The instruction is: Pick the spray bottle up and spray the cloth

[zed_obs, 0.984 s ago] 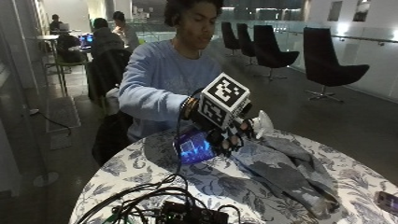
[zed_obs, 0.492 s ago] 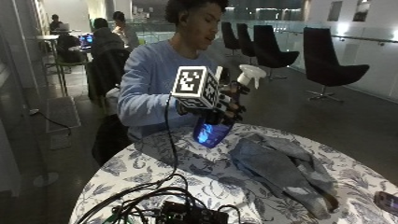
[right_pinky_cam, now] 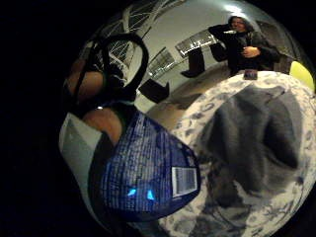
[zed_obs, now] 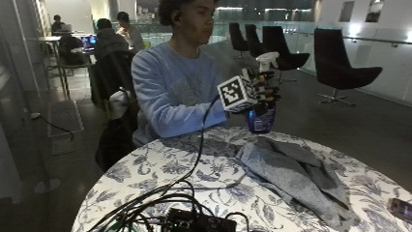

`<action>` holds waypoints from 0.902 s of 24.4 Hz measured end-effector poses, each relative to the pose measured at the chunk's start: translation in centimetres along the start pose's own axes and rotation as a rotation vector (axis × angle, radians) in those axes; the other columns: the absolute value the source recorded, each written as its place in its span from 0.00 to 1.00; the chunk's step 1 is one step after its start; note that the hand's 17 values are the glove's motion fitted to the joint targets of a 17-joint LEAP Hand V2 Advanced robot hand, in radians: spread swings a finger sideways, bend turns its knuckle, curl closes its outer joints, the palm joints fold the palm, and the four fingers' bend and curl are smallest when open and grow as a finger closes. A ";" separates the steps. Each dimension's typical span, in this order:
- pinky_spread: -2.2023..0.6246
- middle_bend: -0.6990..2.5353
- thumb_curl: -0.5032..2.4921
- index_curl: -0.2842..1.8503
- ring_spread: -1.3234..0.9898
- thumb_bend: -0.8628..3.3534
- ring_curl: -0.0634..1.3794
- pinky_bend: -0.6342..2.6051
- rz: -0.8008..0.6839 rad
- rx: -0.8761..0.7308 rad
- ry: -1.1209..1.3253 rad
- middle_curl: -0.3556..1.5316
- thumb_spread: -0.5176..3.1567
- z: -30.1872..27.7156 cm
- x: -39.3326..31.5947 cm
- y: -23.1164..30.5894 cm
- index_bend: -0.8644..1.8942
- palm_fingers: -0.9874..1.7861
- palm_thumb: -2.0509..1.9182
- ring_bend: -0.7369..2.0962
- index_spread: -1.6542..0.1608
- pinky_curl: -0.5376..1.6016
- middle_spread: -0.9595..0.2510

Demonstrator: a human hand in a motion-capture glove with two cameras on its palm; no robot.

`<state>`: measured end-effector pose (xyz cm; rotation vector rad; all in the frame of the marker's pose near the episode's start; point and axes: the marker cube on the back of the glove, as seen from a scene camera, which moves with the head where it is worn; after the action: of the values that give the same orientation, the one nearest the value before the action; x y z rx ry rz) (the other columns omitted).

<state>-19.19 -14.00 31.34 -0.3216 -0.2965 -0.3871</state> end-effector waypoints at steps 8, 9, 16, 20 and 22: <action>0.85 0.35 0.38 0.16 0.59 0.20 0.29 0.36 0.014 0.011 0.025 0.42 0.39 6.5 5.2 -0.8 0.32 0.63 0.75 0.50 0.70 0.42 0.75; 0.85 0.35 0.38 0.16 0.58 0.20 0.29 0.36 0.017 0.016 0.026 0.42 0.39 6.6 5.4 -0.8 0.32 0.63 0.75 0.50 0.70 0.42 0.75; 0.85 0.35 0.38 0.15 0.58 0.20 0.29 0.36 0.063 -0.009 0.041 0.42 0.40 6.8 6.1 -0.6 0.32 0.62 0.75 0.50 0.69 0.42 0.75; 0.84 0.34 0.37 0.16 0.57 0.20 0.29 0.37 0.083 -0.025 0.053 0.41 0.41 6.2 6.0 0.4 0.33 0.60 0.74 0.49 0.69 0.43 0.75; 0.84 0.33 0.37 0.16 0.57 0.20 0.29 0.37 0.076 -0.028 0.062 0.41 0.41 5.0 5.6 1.4 0.33 0.58 0.74 0.49 0.69 0.43 0.76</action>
<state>-14.79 -12.80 37.38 -0.3470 -0.2181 -0.3262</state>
